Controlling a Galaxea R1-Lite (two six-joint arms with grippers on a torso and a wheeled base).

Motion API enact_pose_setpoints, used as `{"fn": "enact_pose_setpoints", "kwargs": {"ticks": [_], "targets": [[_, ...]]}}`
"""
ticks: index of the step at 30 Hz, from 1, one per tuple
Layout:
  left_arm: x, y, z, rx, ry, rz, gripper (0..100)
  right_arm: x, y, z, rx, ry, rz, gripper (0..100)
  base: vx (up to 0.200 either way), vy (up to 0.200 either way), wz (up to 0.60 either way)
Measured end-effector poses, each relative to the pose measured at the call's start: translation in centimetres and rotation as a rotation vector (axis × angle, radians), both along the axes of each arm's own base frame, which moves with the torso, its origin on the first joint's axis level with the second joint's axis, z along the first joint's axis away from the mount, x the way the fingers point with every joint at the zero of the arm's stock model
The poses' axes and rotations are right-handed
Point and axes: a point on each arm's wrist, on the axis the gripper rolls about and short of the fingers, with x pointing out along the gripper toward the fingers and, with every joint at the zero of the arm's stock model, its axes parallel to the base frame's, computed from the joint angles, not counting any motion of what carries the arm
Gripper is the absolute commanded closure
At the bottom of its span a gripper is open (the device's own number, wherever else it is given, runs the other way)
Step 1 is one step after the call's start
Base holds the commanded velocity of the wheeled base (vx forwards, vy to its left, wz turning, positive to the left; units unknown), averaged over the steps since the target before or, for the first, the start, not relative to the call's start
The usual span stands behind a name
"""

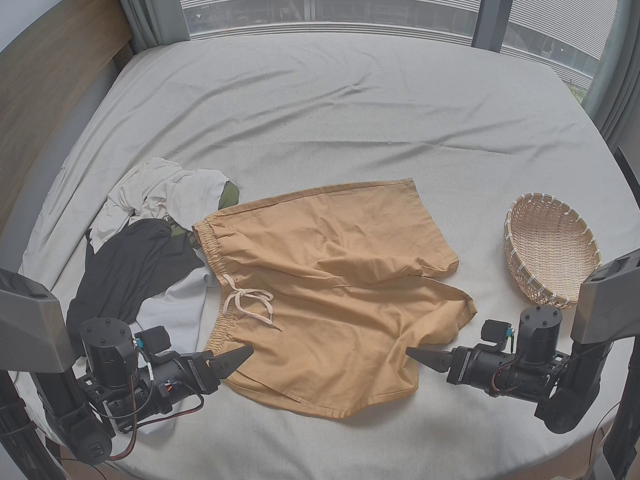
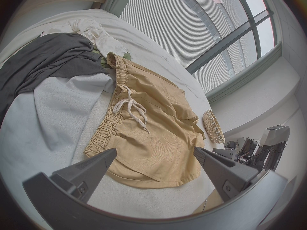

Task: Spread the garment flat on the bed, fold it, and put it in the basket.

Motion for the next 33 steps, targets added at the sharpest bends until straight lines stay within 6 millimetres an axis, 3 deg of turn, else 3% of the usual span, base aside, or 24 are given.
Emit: {"fn": "enact_pose_setpoints", "kwargs": {"ticks": [10,22,23,33], "targets": [[0.0,0.0,0.0,0.000,-0.002,-0.001,0,-0.7,-1.0,-2.2,-0.091,0.068,0.005,0,0.000,0.000,0.00],[-0.2,0.1,0.0,0.002,0.005,0.002,0,0.6,0.3,-4.0,-0.114,0.068,0.043,0,0.000,0.000,0.00],[-0.2,0.1,0.0,0.002,0.005,0.003,0,0.6,0.4,-4.0,-0.114,0.067,0.044,100,0.000,0.000,0.00],[-0.4,0.5,0.1,0.002,0.007,0.016,0,1.5,2.1,-4.7,-0.104,0.044,0.069,100,0.000,0.000,0.00]]}}
